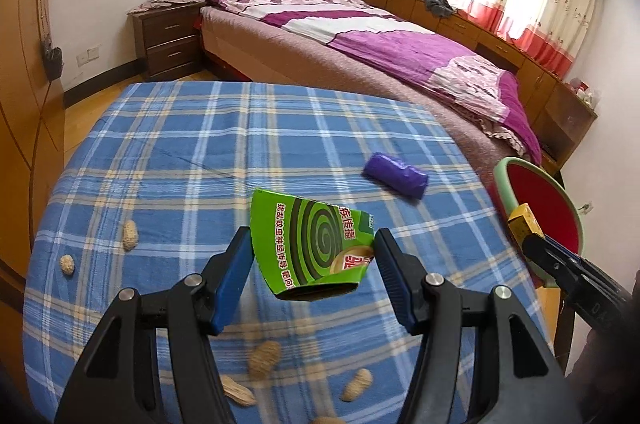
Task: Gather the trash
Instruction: 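Grasp the small yellow box with the right gripper and lift it, then carry the green packet and yellow box over the red bucket and open both grippers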
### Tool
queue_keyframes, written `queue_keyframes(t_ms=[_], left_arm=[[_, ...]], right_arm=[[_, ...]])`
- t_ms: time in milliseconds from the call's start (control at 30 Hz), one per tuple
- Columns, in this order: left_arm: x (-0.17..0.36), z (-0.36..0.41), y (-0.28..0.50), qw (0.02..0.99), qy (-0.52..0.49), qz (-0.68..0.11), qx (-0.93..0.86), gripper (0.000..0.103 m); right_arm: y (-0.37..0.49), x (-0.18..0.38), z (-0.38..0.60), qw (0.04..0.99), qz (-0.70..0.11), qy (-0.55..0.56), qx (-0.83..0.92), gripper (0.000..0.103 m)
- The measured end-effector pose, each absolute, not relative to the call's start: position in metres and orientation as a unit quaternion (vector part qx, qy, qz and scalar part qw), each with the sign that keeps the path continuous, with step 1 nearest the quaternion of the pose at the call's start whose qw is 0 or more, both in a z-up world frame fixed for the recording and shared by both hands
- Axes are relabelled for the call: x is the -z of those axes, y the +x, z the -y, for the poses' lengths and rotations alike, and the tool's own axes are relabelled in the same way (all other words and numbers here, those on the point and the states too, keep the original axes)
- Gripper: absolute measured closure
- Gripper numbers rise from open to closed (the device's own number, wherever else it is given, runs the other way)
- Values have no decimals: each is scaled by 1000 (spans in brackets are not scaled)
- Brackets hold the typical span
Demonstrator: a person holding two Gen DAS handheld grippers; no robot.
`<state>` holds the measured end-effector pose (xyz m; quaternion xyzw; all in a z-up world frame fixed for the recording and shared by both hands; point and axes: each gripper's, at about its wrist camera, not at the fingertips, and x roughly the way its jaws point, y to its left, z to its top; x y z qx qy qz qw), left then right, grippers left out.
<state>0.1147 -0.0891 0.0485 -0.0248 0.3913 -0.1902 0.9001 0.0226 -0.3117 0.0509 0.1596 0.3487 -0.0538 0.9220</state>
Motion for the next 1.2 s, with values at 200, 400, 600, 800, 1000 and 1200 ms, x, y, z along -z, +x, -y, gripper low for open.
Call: queue_keyframes(t_ms=[200,400,600,800,1000,1200], left_arm=[[-56,105,106,898,-21,-389,207,41],[-60,124,99,892,-17,-392,224,41],[-64,147,93,887,-7,-393,241,41],[-66,177,89,883,11,-391,260,41],[-66,210,89,876,26,-389,282,41],[-65,243,89,869,39,-389,303,41]], right_arm=[[3,-56,336,922,-336,173,83,68],[-16,-57,365,920,-326,187,113,68],[-31,-56,391,917,-317,202,136,68],[-42,-51,418,911,-310,220,160,68],[-50,-46,443,905,-306,233,184,68],[-55,-40,471,898,-302,245,206,68]])
